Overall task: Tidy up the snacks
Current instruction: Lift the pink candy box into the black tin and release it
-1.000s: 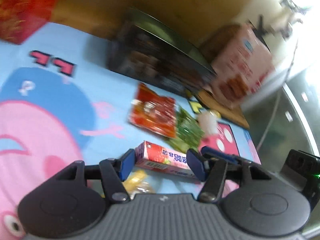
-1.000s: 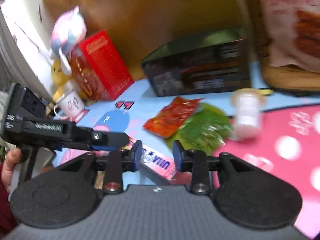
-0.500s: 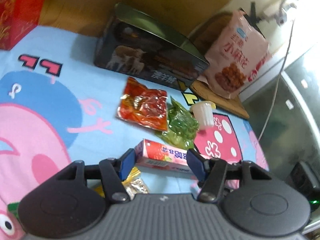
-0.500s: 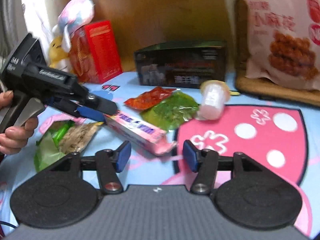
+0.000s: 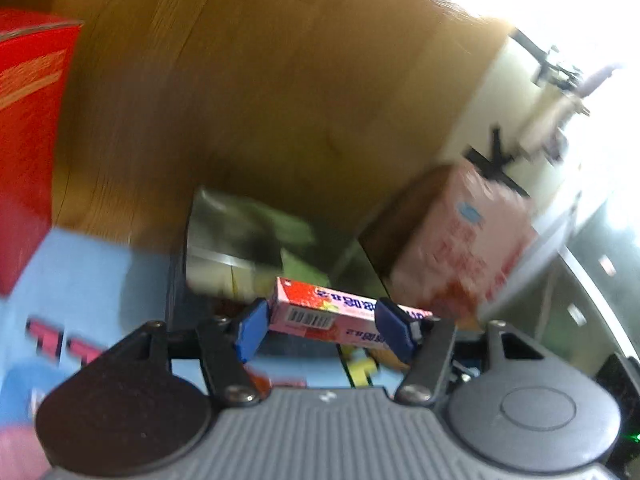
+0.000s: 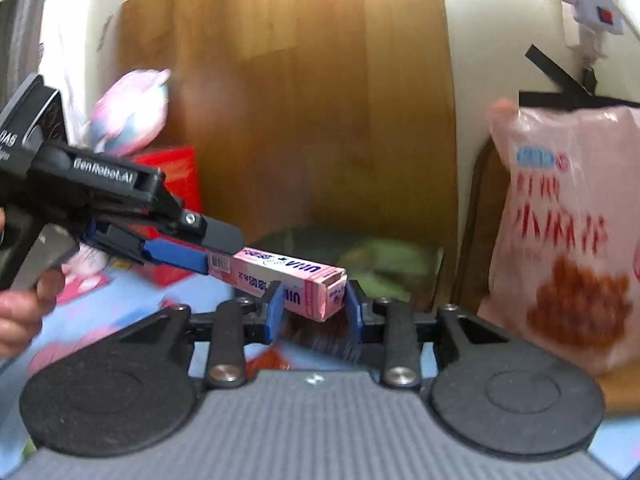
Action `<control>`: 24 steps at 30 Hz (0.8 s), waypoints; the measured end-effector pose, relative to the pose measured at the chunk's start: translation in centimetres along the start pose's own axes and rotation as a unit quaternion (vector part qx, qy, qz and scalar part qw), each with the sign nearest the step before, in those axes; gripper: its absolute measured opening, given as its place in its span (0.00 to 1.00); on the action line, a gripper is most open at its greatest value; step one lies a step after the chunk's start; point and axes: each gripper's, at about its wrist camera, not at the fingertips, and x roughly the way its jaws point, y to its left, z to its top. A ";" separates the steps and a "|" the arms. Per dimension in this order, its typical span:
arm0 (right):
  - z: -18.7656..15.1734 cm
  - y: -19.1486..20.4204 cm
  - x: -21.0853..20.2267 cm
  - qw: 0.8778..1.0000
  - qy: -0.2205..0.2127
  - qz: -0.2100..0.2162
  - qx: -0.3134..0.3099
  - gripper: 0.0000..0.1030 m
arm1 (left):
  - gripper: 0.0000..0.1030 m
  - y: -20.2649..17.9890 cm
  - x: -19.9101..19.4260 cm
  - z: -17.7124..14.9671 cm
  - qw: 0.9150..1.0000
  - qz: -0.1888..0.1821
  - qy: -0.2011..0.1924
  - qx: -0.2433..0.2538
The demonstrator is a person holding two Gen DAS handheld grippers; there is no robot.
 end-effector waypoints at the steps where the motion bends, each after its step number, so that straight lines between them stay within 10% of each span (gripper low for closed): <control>1: 0.5 -0.5 1.1 1.000 -0.001 -0.003 0.001 0.35 | 0.57 0.4 1.0 0.7 1.000 0.007 -0.001 -0.005; 9: 0.5 -3.2 7.6 0.997 0.058 -0.025 0.042 0.43 | 0.63 2.5 4.8 1.2 0.999 0.039 0.008 -0.020; 15: 0.3 -2.9 3.9 0.998 0.007 -0.037 0.058 0.54 | 0.68 3.0 0.1 0.3 0.999 0.029 -0.015 -0.002; 24: -5.2 0.6 -2.5 0.983 0.082 0.119 0.117 0.54 | 0.69 7.2 -9.4 -7.0 0.998 0.032 0.032 -0.044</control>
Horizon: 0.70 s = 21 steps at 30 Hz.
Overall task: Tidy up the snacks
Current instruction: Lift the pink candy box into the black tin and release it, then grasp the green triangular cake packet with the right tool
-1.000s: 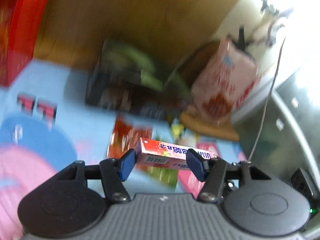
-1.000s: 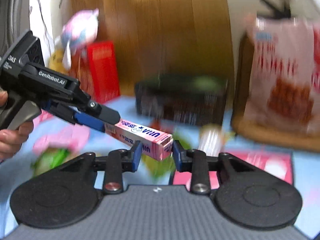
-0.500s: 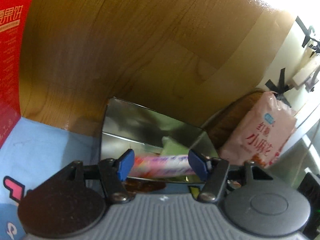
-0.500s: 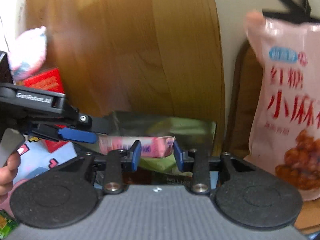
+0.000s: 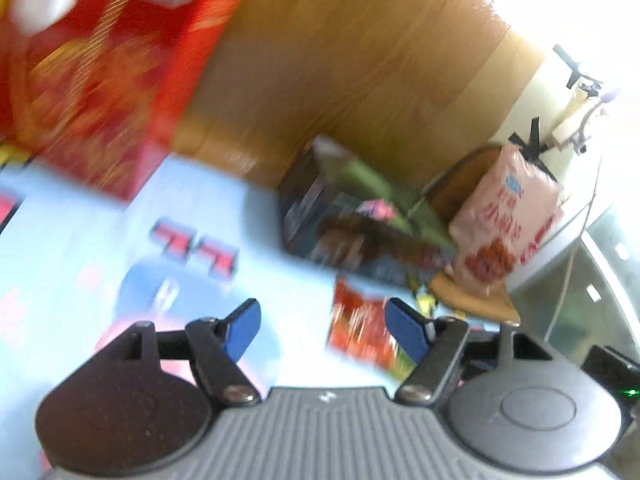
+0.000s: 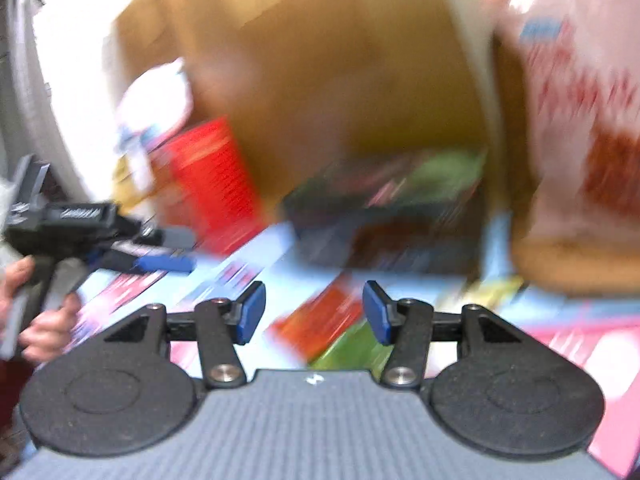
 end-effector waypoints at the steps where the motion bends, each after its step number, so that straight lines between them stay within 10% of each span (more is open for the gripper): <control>1: -1.2 0.7 -0.4 1.000 0.017 0.015 0.000 0.54 | 0.69 0.7 -1.0 -1.3 1.000 -0.001 0.007 -0.007; 10: -6.5 7.2 -2.6 0.990 0.081 0.094 -0.061 0.55 | 0.67 3.2 -6.7 -8.6 0.998 -0.016 0.007 -0.059; 21: -8.0 8.5 -2.5 0.989 0.105 0.090 -0.050 0.55 | 0.66 1.4 -7.7 -12.7 0.994 -0.081 0.017 -0.067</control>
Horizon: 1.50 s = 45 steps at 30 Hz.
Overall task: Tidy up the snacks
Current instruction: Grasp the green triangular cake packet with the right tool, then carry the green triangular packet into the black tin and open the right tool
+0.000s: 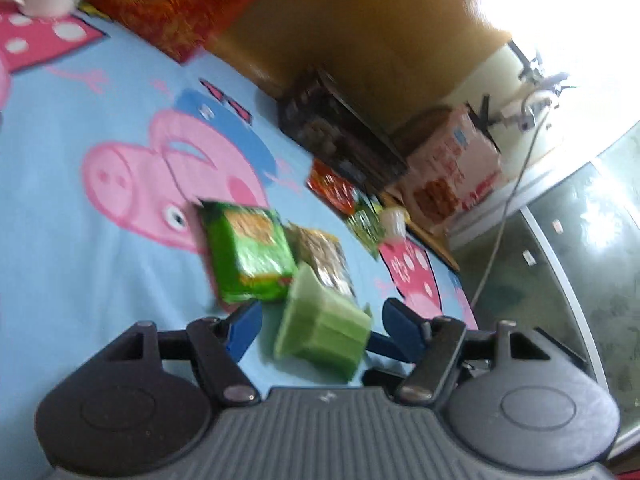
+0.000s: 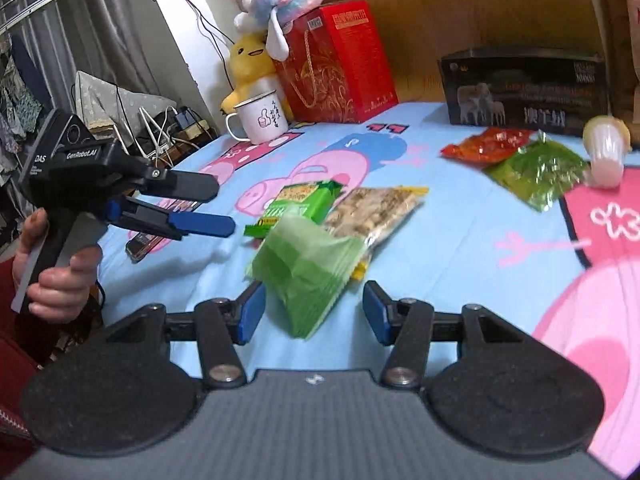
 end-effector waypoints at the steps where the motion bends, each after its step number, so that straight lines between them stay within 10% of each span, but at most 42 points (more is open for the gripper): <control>1: -0.2 0.3 0.3 1.000 0.001 -0.003 -0.002 0.55 | 0.66 -0.2 0.7 -0.1 1.000 -0.001 0.008 0.004; 5: -0.8 1.8 0.8 1.000 -0.002 -0.008 -0.012 0.54 | 0.62 -0.6 3.4 -1.1 1.000 -0.002 0.028 0.006; 7: -0.9 2.3 1.2 1.000 -0.003 -0.012 -0.012 0.46 | 0.46 -1.1 4.3 -1.4 0.999 -0.010 0.052 0.011; 8: -0.9 2.5 1.2 1.000 0.000 -0.018 -0.019 0.31 | 0.46 -1.3 4.5 -1.6 0.998 -0.014 0.054 0.012; 11: -1.0 2.5 0.5 1.000 0.003 -0.020 -0.019 0.27 | 0.43 -1.8 4.6 -1.9 0.998 -0.028 0.059 0.014; 27: 1.7 -4.7 -2.1 0.994 -0.064 -0.052 0.076 0.27 | 0.40 -6.0 12.8 4.9 0.994 -0.050 0.090 0.047; 37: 11.4 -11.7 -0.4 0.985 -0.140 -0.048 0.090 0.27 | 0.43 -10.7 16.9 15.8 0.996 -0.025 0.013 0.088; 45: 16.9 -16.1 4.7 0.980 -0.141 -0.124 0.068 0.32 | 0.47 -10.1 21.5 20.4 0.995 0.033 -0.019 0.093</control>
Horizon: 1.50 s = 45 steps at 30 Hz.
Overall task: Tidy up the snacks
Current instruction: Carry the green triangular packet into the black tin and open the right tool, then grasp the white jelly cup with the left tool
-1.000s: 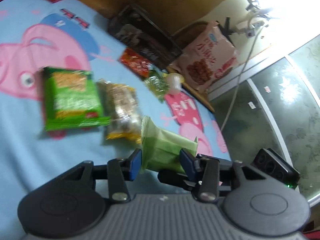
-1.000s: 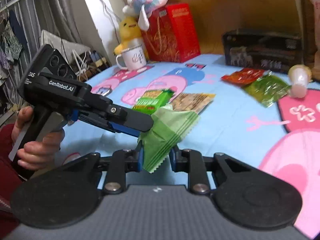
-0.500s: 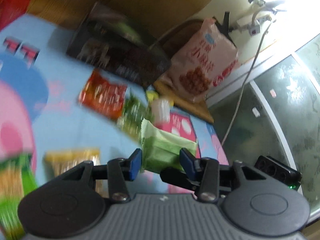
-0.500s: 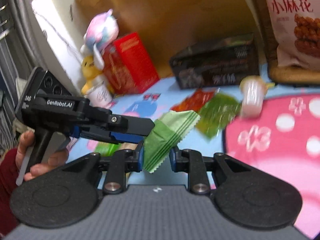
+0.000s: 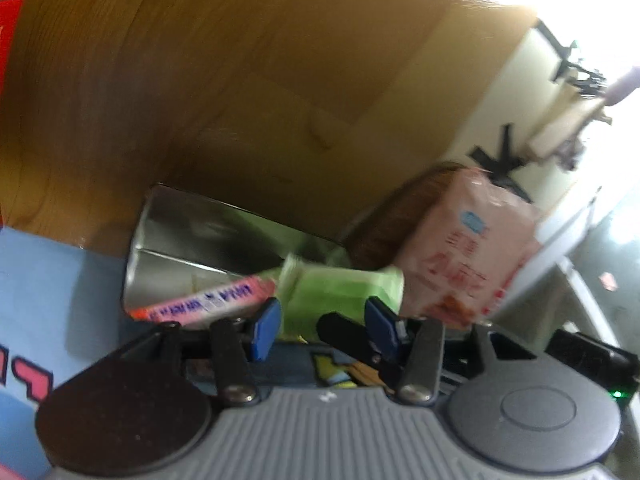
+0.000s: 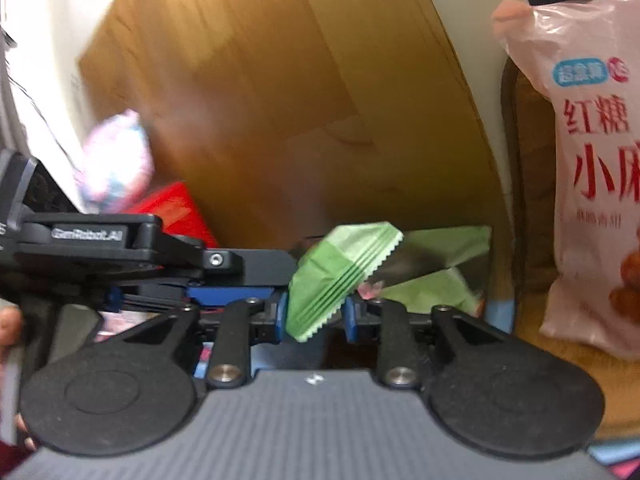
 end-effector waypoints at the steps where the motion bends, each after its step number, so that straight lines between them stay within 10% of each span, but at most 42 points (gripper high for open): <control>1: 0.0 0.0 0.8 1.000 0.005 -0.015 -0.008 0.35 | 0.48 0.3 0.5 0.1 1.000 0.009 -0.001 -0.001; 5: 0.1 0.4 1.7 0.996 0.003 -0.077 -0.050 0.71 | 0.53 1.3 0.2 0.1 1.000 0.017 -0.020 -0.016; 12: -2.0 -0.8 -5.5 0.992 -0.063 -0.096 -0.047 0.71 | 0.53 0.5 -3.2 -1.6 0.999 -0.019 -0.037 0.005; 18: -6.5 -2.3 -8.0 0.995 -0.020 -0.093 0.003 0.71 | 0.51 -0.7 -2.6 -3.7 0.999 -0.046 -0.001 0.026; 25: -9.2 -1.4 -6.6 0.994 0.031 -0.106 -0.025 0.69 | 0.49 -0.1 -0.4 -1.3 0.999 0.032 -0.014 0.025; 31: -9.7 -2.2 -6.3 0.993 0.030 -0.118 -0.012 0.46 | 0.49 2.5 -1.2 0.4 0.995 0.090 -0.050 -0.010; 45: -9.8 -2.9 -7.0 0.988 0.012 -0.156 -0.018 0.46 | 0.49 -1.4 0.5 -0.7 0.997 -0.075 -0.008 -0.022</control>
